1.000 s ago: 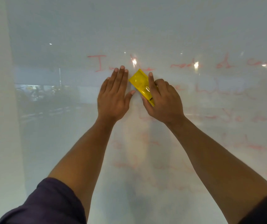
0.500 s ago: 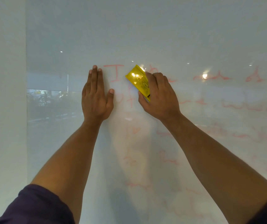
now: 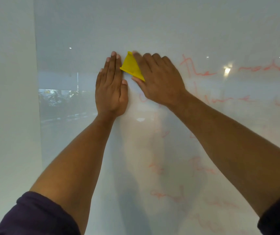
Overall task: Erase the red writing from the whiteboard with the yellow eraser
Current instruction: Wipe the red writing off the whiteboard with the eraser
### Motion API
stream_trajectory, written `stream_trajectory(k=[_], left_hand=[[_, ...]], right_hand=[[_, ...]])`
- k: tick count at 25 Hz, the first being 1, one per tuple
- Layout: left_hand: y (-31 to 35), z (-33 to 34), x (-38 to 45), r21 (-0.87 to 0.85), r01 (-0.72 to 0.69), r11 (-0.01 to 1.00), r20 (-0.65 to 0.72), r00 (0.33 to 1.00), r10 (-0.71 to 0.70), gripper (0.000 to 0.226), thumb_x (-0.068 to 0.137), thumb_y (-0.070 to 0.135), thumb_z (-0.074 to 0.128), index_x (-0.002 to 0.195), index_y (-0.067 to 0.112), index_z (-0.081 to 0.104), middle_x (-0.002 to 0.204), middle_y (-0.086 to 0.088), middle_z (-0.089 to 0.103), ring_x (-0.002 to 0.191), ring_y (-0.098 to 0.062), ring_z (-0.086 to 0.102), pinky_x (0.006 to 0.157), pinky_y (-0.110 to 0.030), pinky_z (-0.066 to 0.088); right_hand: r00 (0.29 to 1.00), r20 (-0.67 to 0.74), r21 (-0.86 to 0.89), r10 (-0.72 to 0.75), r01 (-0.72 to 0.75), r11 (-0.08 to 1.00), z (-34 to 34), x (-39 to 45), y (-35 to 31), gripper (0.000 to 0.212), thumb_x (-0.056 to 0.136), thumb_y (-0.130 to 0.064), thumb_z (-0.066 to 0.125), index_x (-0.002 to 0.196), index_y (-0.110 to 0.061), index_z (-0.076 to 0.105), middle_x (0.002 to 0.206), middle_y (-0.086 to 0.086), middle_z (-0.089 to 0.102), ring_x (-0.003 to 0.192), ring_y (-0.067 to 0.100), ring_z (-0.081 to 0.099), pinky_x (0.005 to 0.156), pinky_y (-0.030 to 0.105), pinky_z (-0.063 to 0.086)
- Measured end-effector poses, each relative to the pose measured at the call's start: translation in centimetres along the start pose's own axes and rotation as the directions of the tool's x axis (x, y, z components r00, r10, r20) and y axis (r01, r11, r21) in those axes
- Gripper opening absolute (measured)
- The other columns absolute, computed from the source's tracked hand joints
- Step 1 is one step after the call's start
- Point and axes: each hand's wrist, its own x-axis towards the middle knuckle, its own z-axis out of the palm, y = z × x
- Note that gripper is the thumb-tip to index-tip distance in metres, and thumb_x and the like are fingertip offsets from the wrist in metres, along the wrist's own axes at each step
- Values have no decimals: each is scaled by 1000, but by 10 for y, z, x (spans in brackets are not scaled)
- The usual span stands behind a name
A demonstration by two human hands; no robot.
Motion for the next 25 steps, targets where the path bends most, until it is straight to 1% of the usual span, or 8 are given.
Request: stream_trajectory(k=[5, 9, 14, 17, 18, 22, 23, 25], left_hand=[[-4, 0, -1, 18, -14, 1000, -2, 1000, 14, 65, 107, 30, 28, 168, 6, 25, 176, -9, 23, 164, -23, 19, 132, -36, 12], [-5, 0, 0, 9, -26, 1000, 2, 1000, 26, 63, 108, 28, 30, 167, 6, 26, 176, -10, 24, 164, -24, 20, 132, -35, 12], [-3, -3, -2, 5, -14, 1000, -2, 1000, 14, 65, 105, 27, 31, 167, 8, 28, 175, -8, 25, 164, -23, 20, 132, -39, 15], [-1, -4, -3, -44, 3, 999, 3, 1000, -3, 72, 97, 19, 35, 167, 8, 28, 175, -8, 26, 164, -23, 20, 133, -40, 15], [0, -4, -3, -49, 8, 999, 2, 1000, -7, 74, 95, 18, 35, 167, 8, 28, 175, -8, 26, 164, -23, 20, 133, -40, 14], [1, -5, -4, -40, 16, 999, -5, 1000, -17, 74, 94, 19, 35, 167, 6, 28, 175, -10, 26, 163, -24, 21, 133, -40, 14], [1, -4, -4, -40, 13, 999, 0, 1000, -13, 74, 95, 19, 35, 167, 6, 28, 175, -10, 25, 164, -24, 20, 133, -40, 14], [0, -4, -4, -29, 1, 1000, 11, 1000, -1, 72, 96, 19, 35, 167, 6, 27, 175, -10, 25, 164, -24, 20, 133, -41, 14]], right_hand=[[970, -28, -91, 241, -242, 966, 4, 20, -2, 59, 102, -46, 48, 139, -3, 57, 107, 16, 66, 87, 31, 62, 68, 37, 46], [998, -38, -112, 50, -54, 992, 3, 6, -3, 58, 101, -48, 48, 140, -6, 58, 105, 13, 66, 85, 30, 60, 67, 37, 42], [973, -27, -137, 229, -231, 963, 2, 13, -3, 59, 98, -47, 50, 141, -7, 57, 108, 15, 66, 88, 31, 62, 69, 36, 45], [999, -2, -106, -32, 32, 994, -1, 3, 12, 62, 98, -51, 49, 143, -10, 54, 109, 13, 64, 88, 30, 60, 71, 36, 43], [998, -7, -131, -69, 67, 989, -3, 6, 23, 62, 98, -52, 48, 143, -11, 54, 109, 12, 65, 89, 29, 61, 71, 36, 43], [976, -16, -228, 216, -214, 950, 1, 25, 13, 63, 93, -50, 51, 140, -7, 57, 112, 13, 66, 92, 30, 63, 76, 37, 47], [973, 10, -228, 231, -223, 948, 2, 25, 6, 65, 92, -48, 53, 140, -5, 56, 112, 14, 66, 92, 30, 63, 76, 37, 48], [988, 44, -184, 148, -138, 973, 2, 18, 6, 68, 87, -43, 55, 143, -3, 53, 113, 14, 65, 92, 29, 62, 76, 37, 48]])
